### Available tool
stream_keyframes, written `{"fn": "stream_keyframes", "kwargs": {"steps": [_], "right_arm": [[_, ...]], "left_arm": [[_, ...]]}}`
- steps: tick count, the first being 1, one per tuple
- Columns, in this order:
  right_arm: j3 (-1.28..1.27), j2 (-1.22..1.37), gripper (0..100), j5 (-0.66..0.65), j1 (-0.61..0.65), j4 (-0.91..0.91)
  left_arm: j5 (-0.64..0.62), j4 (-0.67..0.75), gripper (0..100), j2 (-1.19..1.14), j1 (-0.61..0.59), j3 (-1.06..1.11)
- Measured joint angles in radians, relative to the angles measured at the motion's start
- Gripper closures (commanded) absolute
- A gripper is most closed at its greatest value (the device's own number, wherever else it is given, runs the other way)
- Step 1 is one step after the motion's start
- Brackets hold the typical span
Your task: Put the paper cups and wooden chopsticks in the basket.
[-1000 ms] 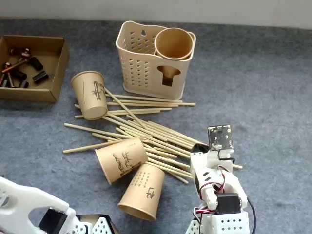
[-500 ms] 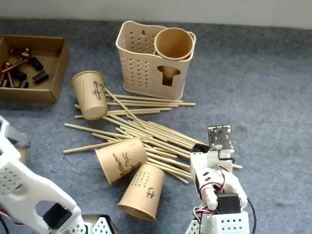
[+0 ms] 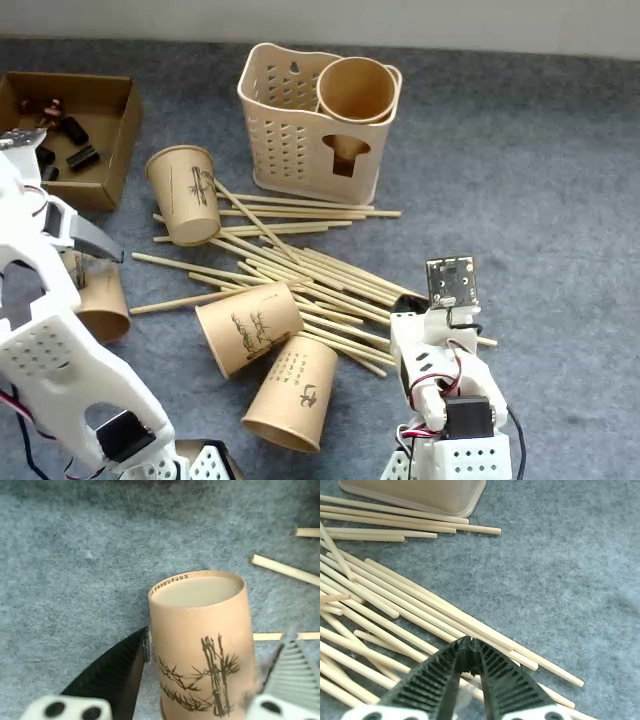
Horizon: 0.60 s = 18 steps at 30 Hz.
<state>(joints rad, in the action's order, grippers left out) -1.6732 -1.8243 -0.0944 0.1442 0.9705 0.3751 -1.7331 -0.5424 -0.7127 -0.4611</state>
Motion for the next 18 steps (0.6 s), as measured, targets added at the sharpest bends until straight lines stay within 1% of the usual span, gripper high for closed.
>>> {"fn": "stream_keyframes", "kwargs": {"steps": [9, 12, 18], "right_arm": [[0.0, 0.0, 99.3, 0.0, 0.0, 0.0], [0.0, 0.0, 99.3, 0.0, 0.0, 0.0], [0.0, 0.0, 99.3, 0.0, 0.0, 0.0]], "left_arm": [[0.0, -0.011, 63, 0.002, -0.029, -0.114], [0.0, -0.012, 67, 0.021, -0.029, -0.115], [0.002, -0.012, 69, 0.227, -0.029, -0.014]]}}
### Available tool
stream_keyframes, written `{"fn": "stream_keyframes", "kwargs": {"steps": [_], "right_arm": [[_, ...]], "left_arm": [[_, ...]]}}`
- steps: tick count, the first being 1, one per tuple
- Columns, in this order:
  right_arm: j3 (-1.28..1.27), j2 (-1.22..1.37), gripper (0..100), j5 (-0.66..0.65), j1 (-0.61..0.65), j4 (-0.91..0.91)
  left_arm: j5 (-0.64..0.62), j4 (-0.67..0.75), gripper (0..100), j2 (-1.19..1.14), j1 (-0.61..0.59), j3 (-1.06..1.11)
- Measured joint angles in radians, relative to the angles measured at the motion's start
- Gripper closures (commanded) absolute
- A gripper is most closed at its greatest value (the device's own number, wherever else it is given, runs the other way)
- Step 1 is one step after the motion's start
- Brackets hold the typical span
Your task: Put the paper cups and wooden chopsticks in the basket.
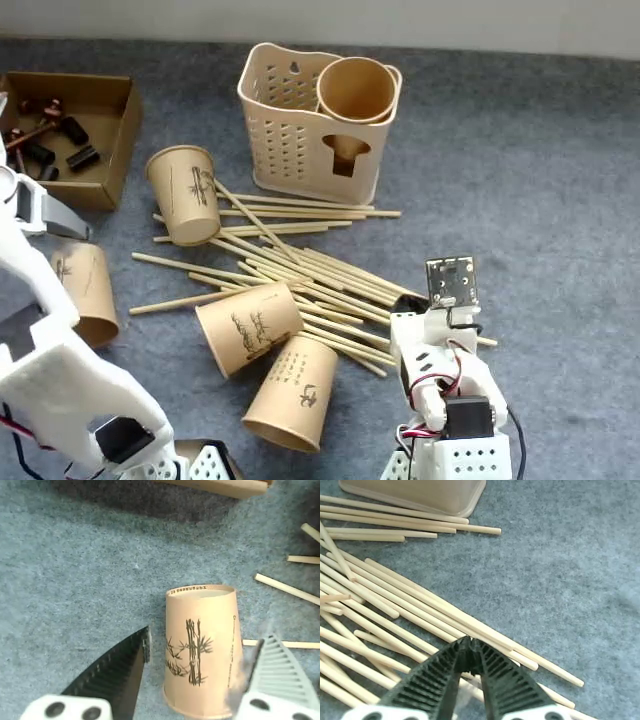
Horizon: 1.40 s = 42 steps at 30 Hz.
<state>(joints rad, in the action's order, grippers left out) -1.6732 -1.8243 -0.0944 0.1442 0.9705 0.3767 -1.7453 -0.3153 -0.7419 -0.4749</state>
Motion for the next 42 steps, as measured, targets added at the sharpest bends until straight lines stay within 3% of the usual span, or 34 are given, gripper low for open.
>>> {"fn": "stream_keyframes", "kwargs": {"steps": [2, 10, 19, 28, 42], "right_arm": [[0.0, 0.0, 99.3, 0.0, 0.0, 0.0], [0.0, 0.0, 99.3, 0.0, 0.0, 0.0], [0.0, 0.0, 99.3, 0.0, 0.0, 0.0], [0.0, 0.0, 99.3, 0.0, 0.0, 0.0], [0.0, 0.0, 99.3, 0.0, 0.0, 0.0]], "left_arm": [[0.008, 0.0, 69, 0.084, 0.0, 0.063], [0.269, 0.0, 69, 0.463, 0.002, 0.35], [0.643, 0.0, 70, 0.772, -0.014, 0.621], [0.881, 0.21, 70, 0.855, -0.14, 0.876], [0.916, 0.448, 71, 0.855, -0.172, 1.149]]}}
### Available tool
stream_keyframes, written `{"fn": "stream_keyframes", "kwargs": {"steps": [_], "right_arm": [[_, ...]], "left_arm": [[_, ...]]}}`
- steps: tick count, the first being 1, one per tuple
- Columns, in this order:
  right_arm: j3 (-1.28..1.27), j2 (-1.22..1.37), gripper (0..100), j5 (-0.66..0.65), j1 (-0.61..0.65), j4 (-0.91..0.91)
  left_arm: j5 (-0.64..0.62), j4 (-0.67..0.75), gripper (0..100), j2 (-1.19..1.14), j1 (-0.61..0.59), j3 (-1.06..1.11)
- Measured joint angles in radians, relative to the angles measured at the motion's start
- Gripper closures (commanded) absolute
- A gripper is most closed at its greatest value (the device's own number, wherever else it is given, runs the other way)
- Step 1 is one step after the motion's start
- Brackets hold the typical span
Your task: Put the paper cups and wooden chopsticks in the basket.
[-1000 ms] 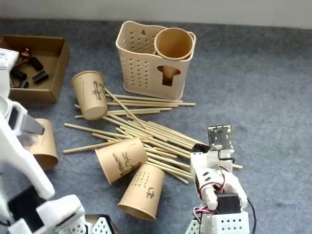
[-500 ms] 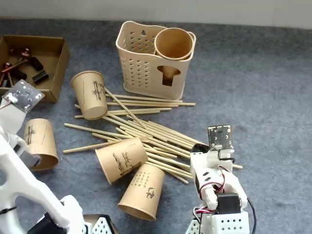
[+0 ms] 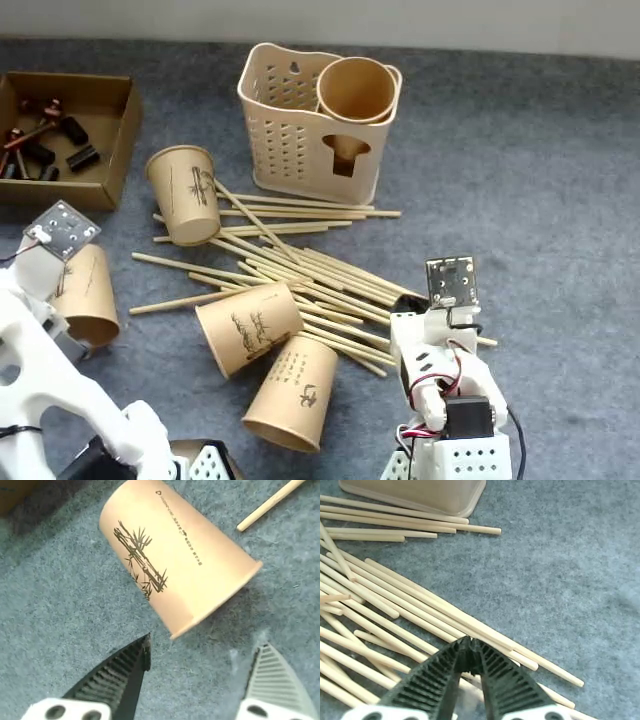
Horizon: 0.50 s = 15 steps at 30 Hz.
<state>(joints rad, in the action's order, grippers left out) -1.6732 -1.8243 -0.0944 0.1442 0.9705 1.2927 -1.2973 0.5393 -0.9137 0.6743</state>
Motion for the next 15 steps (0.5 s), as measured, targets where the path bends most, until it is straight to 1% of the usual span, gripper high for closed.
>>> {"fn": "stream_keyframes", "kwargs": {"steps": [4, 8, 12, 15], "right_arm": [[0.0, 0.0, 99.3, 0.0, 0.0, 0.0], [0.0, 0.0, 99.3, 0.0, 0.0, 0.0], [0.0, 0.0, 99.3, 0.0, 0.0, 0.0], [0.0, 0.0, 99.3, 0.0, 0.0, 0.0]], "left_arm": [[0.0, 0.017, 80, 0.0, 0.002, 0.021], [-0.008, 0.018, 82, 0.0, 0.0, 0.028], [-0.109, 0.021, 84, 0.0, 0.002, 0.028], [-0.167, 0.021, 92, 0.0, 0.002, 0.028]]}}
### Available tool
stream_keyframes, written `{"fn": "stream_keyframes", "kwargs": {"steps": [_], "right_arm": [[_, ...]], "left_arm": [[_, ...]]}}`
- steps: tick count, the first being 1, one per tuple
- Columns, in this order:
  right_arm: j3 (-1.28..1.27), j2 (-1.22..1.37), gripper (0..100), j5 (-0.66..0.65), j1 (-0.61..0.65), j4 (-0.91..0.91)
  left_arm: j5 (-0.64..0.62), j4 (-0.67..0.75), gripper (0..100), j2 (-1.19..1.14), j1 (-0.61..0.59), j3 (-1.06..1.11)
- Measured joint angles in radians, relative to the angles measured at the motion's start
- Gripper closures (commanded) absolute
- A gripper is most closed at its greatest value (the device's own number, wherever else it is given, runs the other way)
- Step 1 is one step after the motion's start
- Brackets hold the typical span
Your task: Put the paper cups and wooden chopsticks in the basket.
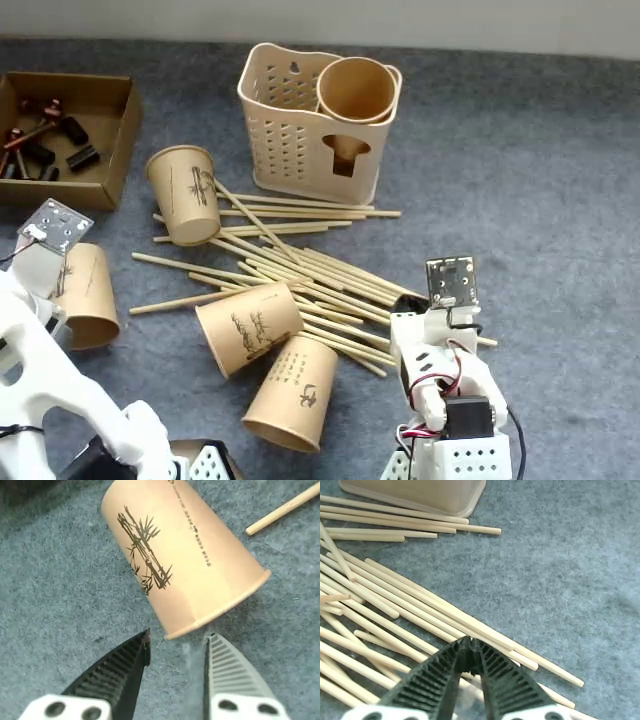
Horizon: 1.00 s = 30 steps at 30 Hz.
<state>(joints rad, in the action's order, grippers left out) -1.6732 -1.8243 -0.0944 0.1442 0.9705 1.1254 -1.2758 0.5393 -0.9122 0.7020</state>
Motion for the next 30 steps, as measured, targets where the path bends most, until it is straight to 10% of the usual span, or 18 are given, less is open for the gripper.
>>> {"fn": "stream_keyframes", "kwargs": {"steps": [17, 30], "right_arm": [[0.0, 0.0, 99.3, 0.0, 0.0, 0.0], [0.0, 0.0, 99.3, 0.0, 0.0, 0.0]], "left_arm": [[-0.272, -0.005, 99, 0.0, 0.051, -0.006], [-0.414, -0.37, 99, 0.0, 0.055, -0.308]]}}
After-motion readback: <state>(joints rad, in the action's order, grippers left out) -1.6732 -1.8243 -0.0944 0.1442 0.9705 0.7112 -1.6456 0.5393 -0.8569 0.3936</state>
